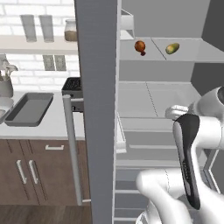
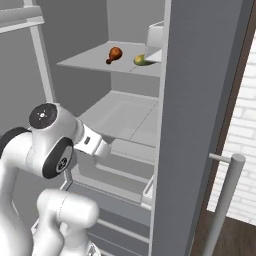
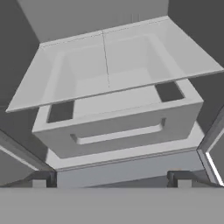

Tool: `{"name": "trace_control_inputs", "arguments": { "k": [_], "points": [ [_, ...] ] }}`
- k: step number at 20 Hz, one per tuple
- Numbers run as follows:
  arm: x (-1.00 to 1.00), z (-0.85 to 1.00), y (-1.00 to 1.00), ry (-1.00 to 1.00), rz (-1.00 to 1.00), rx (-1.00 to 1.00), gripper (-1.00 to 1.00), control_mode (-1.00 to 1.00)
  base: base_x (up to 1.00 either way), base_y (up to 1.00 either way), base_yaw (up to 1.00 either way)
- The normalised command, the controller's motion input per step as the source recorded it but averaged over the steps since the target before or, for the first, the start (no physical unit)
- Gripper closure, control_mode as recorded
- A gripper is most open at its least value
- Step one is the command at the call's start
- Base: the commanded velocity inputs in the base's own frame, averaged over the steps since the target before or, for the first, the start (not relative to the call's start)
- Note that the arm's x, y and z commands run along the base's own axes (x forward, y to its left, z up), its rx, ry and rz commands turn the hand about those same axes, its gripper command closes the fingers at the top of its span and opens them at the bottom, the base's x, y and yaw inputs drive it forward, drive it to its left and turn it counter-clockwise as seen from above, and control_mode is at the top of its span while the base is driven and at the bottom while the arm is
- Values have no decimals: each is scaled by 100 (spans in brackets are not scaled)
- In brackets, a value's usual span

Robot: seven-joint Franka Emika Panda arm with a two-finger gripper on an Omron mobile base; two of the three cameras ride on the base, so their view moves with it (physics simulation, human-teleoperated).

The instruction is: Place one cucumber and one chicken drumstick in each tupperware on the nearby counter, to pack two identical lunches.

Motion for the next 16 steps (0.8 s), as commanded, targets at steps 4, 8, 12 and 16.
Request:
{"name": "trace_control_inputs", "arguments": {
  "k": [4, 8, 12, 16],
  "points": [
    [-21, 100, 0, -44, -2, -3, -100, -100, 0, 0, 0],
    [-3, 100, -22, -20, -15, -3, -100, -100, 0, 0, 0],
    [0, 100, -44, -1, -21, -6, -100, -100, 0, 0, 0],
    [-2, 100, -33, 9, -9, -10, -100, -100, 0, 0, 0]
  ]
}}
